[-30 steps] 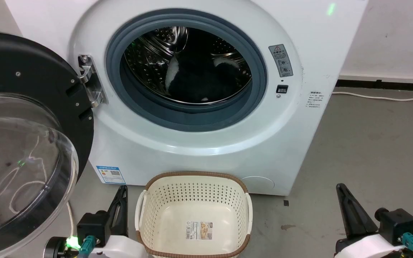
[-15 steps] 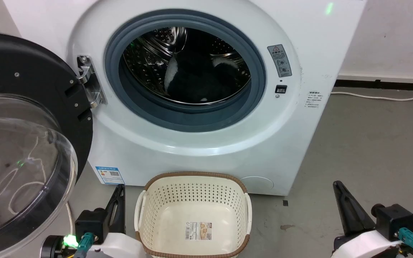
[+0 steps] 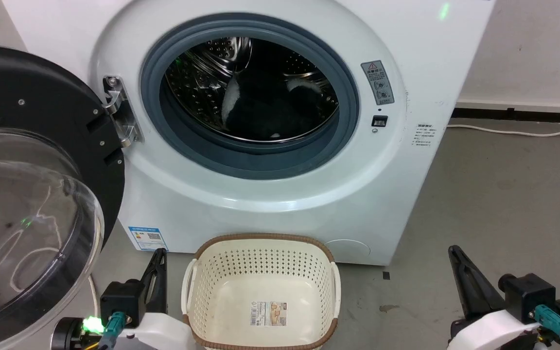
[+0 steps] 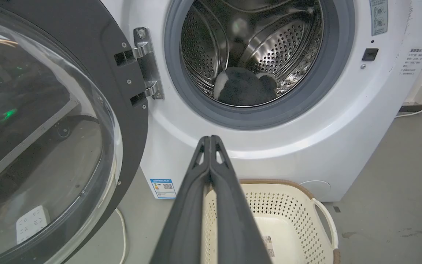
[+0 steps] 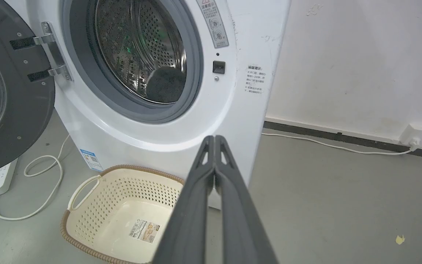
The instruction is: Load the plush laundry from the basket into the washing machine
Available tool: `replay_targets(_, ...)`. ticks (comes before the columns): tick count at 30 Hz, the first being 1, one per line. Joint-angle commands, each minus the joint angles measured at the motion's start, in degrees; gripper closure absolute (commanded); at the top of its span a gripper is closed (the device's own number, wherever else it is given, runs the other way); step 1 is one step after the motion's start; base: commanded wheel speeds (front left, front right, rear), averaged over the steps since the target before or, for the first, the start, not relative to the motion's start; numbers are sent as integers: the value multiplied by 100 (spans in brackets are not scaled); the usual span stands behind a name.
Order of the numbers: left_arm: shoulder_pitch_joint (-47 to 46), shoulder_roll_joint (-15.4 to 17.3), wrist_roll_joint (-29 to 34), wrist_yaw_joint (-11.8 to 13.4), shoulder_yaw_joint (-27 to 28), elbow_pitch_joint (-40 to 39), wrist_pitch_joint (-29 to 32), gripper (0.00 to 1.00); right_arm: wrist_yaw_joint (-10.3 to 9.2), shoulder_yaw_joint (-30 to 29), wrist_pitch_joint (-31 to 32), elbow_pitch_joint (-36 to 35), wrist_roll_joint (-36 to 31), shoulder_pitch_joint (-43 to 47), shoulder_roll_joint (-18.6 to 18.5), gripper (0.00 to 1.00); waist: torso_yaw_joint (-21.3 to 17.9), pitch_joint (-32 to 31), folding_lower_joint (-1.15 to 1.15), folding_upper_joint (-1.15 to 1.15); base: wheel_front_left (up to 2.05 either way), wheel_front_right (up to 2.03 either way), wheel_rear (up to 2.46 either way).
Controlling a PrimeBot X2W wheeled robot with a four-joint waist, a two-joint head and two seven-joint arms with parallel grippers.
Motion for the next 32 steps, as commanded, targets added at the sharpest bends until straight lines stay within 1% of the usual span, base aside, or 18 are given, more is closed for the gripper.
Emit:
replay_targets(1,-69,-4,50,-1,18,-44,37,100,-4,18,36,-45,-45,-81,-2,100,-2,-1,0,0,0,0,0)
replay_targets(32,-94,-15,210,-2,123,-222,343,100,-5,82,344,-109,-203,-151,-3,100,-39,-14,0,0,0,0,0)
